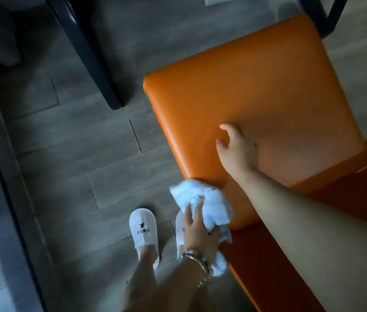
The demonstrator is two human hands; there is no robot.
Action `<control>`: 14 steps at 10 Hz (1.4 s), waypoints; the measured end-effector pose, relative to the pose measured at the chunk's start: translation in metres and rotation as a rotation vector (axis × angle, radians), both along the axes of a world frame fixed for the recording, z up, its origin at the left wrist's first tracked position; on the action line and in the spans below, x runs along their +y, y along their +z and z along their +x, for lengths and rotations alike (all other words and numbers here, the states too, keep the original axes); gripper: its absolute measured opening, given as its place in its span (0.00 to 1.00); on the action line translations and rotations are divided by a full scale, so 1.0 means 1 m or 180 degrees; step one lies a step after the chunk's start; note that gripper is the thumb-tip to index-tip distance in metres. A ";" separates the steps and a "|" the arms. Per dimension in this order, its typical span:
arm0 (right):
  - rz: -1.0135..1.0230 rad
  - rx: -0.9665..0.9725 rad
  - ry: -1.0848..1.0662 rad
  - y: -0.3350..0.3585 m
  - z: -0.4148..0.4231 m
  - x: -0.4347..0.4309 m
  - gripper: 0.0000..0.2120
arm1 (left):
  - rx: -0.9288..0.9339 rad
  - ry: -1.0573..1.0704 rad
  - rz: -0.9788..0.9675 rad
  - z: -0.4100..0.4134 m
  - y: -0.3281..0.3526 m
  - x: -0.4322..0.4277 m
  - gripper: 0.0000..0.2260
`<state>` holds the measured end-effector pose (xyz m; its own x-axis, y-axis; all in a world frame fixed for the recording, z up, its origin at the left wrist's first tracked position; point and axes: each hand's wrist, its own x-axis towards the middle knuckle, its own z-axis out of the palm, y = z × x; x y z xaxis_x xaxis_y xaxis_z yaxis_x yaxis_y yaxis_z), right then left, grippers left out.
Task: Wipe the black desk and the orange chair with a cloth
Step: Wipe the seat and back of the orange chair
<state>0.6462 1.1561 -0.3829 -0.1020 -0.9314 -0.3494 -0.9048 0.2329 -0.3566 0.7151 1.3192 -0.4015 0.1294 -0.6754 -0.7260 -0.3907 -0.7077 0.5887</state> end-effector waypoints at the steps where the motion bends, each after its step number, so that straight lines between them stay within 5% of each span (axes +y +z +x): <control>1: 0.0092 0.0099 -0.0437 0.003 -0.014 0.029 0.17 | 0.0708 0.0520 0.0265 0.001 0.009 0.008 0.27; 3: 0.0753 0.0253 -0.0521 0.021 -0.022 0.070 0.18 | 0.1480 0.0111 0.0610 0.018 0.047 0.014 0.21; 4: 0.0871 -0.0072 -0.1206 0.031 -0.021 0.083 0.17 | 0.1359 0.0238 0.0458 0.005 0.056 0.020 0.38; 5: 0.0819 -0.0428 -0.1897 0.057 -0.029 0.093 0.16 | 0.1035 0.0113 0.0796 -0.005 0.058 0.011 0.36; 6: 0.0898 -0.0398 -0.1763 0.088 -0.044 0.105 0.15 | 0.0941 -0.0413 0.0768 -0.006 0.068 0.008 0.14; 7: 0.1137 -0.0390 -0.1558 0.119 -0.057 0.122 0.14 | 0.1013 -0.0582 0.0507 -0.006 0.109 0.025 0.08; 8: 0.1357 -0.0590 -0.1334 0.149 -0.064 0.136 0.13 | 0.1203 -0.0188 -0.0533 -0.026 0.136 0.047 0.17; 9: 0.1462 -0.0840 -0.1106 0.187 -0.070 0.146 0.13 | 0.1185 0.0177 -0.0093 -0.036 0.160 0.059 0.18; 10: 0.1228 -0.0755 -0.0403 0.226 -0.086 0.153 0.14 | 0.1341 -0.0535 0.0398 -0.028 0.190 0.067 0.06; 12: 0.0697 -0.1142 0.0370 0.310 -0.140 0.187 0.06 | 0.1002 0.0045 0.0031 -0.053 0.229 0.088 0.09; 14: 0.0192 -0.0206 0.0647 0.313 -0.183 0.236 0.10 | 0.1964 0.1219 -0.0500 -0.087 0.281 0.142 0.11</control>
<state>0.4635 1.3917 -0.0700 0.1102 -0.9077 -0.4048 -0.9109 0.0706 -0.4064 0.6281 1.4611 -0.1205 -0.0234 -0.7668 -0.6415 0.3011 -0.6173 0.7269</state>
